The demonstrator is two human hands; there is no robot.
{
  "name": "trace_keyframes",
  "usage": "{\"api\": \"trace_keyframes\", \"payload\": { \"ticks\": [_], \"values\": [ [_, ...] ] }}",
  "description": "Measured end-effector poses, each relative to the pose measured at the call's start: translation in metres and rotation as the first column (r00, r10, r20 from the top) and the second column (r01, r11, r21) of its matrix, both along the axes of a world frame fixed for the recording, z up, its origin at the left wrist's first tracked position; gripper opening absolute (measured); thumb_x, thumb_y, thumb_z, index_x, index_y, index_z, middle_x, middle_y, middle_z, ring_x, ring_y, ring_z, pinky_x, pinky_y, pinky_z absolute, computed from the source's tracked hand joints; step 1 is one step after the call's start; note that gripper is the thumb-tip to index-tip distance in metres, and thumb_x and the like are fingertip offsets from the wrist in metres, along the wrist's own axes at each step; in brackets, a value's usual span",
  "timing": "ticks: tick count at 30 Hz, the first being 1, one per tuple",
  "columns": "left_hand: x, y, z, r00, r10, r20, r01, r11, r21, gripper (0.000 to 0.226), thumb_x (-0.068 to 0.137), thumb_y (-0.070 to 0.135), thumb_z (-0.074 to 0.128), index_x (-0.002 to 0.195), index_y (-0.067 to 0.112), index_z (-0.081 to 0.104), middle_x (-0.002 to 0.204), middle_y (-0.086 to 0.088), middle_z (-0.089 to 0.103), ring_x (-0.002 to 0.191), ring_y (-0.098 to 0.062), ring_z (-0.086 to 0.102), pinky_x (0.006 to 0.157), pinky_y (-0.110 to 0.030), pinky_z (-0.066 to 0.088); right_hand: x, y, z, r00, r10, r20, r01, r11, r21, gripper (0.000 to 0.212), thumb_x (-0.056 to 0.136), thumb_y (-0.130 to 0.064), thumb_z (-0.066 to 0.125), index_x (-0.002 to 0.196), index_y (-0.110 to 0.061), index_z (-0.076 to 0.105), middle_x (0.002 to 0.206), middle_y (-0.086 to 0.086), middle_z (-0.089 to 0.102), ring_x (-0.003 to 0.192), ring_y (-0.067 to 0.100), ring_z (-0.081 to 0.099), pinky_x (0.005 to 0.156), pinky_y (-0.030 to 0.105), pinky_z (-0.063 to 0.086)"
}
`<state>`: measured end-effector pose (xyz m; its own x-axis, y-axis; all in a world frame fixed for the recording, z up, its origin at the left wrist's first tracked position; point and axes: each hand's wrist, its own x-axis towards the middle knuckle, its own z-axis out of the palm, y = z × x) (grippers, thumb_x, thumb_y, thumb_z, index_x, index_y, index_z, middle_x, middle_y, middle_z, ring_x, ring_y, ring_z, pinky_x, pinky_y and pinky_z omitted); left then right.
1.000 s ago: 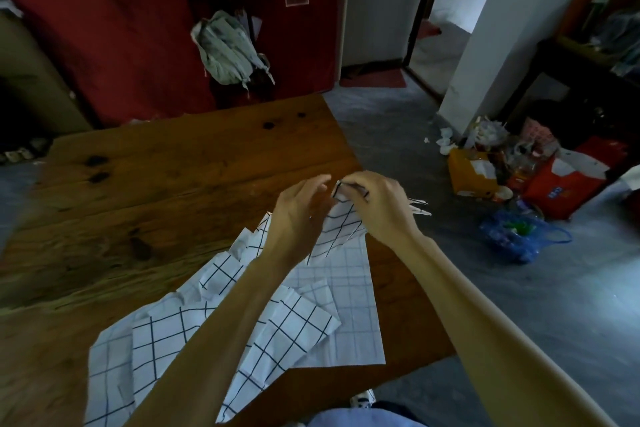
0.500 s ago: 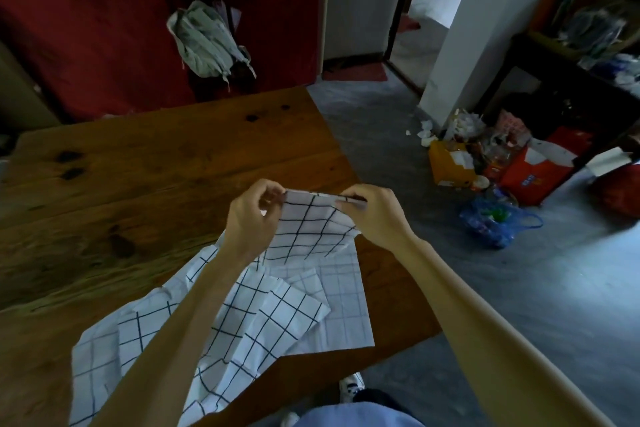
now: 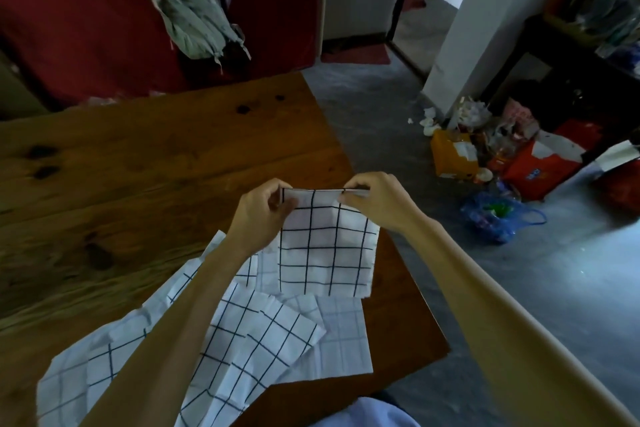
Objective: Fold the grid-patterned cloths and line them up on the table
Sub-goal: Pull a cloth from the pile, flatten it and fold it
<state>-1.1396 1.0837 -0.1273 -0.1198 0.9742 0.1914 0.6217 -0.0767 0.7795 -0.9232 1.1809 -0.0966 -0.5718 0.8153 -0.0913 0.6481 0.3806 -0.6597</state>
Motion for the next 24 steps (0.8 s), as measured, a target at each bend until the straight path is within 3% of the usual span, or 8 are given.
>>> {"api": "trace_keyframes", "payload": {
  "ticks": [4, 8, 12, 16, 21, 24],
  "values": [
    [-0.014, 0.043, -0.028, 0.998, 0.030, -0.059, -0.041, 0.979, -0.199, 0.013, 0.090, 0.030, 0.062, 0.092, 0.017, 0.058, 0.076, 0.004, 0.059, 0.068, -0.010, 0.057, 0.059, -0.019, 0.045, -0.018, 0.047, -0.036, 0.994, 0.041, 0.101, -0.034, 0.997, -0.066, 0.014, 0.092, -0.030, 0.062, 0.101, -0.021, 0.068, 0.094, -0.008, 0.066, 0.075, 0.000, 0.057, 0.064, 0.015, 0.040],
    [-0.032, 0.093, -0.074, 0.993, 0.041, -0.114, -0.083, 0.915, -0.395, 0.005, 0.090, 0.025, 0.062, 0.092, 0.021, 0.059, 0.083, 0.003, 0.064, 0.076, -0.012, 0.062, 0.063, -0.024, 0.049, -0.034, 0.093, -0.095, 0.971, 0.086, 0.223, -0.061, 0.991, -0.119, 0.012, 0.095, -0.021, 0.058, 0.104, -0.023, 0.066, 0.099, -0.006, 0.067, 0.081, 0.005, 0.061, 0.074, 0.022, 0.050],
    [-0.044, 0.133, -0.114, 0.987, -0.002, -0.162, -0.082, 0.855, -0.511, 0.013, 0.089, 0.025, 0.064, 0.099, 0.024, 0.057, 0.084, 0.011, 0.058, 0.076, -0.004, 0.057, 0.059, -0.016, 0.040, -0.044, 0.129, -0.146, 0.959, 0.092, 0.267, -0.062, 0.991, -0.119, 0.012, 0.095, -0.022, 0.057, 0.103, -0.024, 0.066, 0.099, -0.007, 0.067, 0.081, 0.006, 0.061, 0.076, 0.021, 0.049],
    [-0.052, 0.153, -0.129, 0.979, -0.055, -0.197, -0.063, 0.835, -0.546, 0.019, 0.086, 0.024, 0.068, 0.103, 0.024, 0.061, 0.082, 0.007, 0.062, 0.070, -0.009, 0.060, 0.060, -0.025, 0.047, -0.051, 0.146, -0.166, 0.975, 0.085, 0.206, -0.059, 0.990, -0.128, 0.010, 0.095, -0.024, 0.056, 0.100, -0.025, 0.065, 0.090, -0.013, 0.063, 0.072, -0.003, 0.057, 0.064, 0.013, 0.043],
    [-0.055, 0.147, -0.134, 0.983, -0.034, -0.182, -0.066, 0.853, -0.518, 0.015, 0.085, 0.025, 0.069, 0.097, 0.025, 0.062, 0.081, 0.003, 0.064, 0.067, -0.018, 0.062, 0.064, -0.041, 0.055, -0.052, 0.139, -0.166, 0.994, 0.055, 0.090, -0.052, 0.998, -0.037, 0.008, 0.091, -0.023, 0.061, 0.097, -0.022, 0.066, 0.091, -0.012, 0.065, 0.077, 0.003, 0.059, 0.069, 0.018, 0.049],
    [-0.051, 0.137, -0.132, 0.986, -0.012, -0.169, -0.075, 0.862, -0.502, 0.031, 0.082, 0.021, 0.072, 0.109, 0.021, 0.057, 0.088, 0.007, 0.060, 0.072, -0.009, 0.058, 0.061, -0.025, 0.049, -0.049, 0.126, -0.159, 0.998, 0.052, 0.023, -0.052, 0.999, 0.004, 0.007, 0.090, -0.021, 0.063, 0.097, -0.020, 0.066, 0.092, -0.009, 0.066, 0.079, 0.004, 0.060, 0.070, 0.018, 0.050]
  ]
}}
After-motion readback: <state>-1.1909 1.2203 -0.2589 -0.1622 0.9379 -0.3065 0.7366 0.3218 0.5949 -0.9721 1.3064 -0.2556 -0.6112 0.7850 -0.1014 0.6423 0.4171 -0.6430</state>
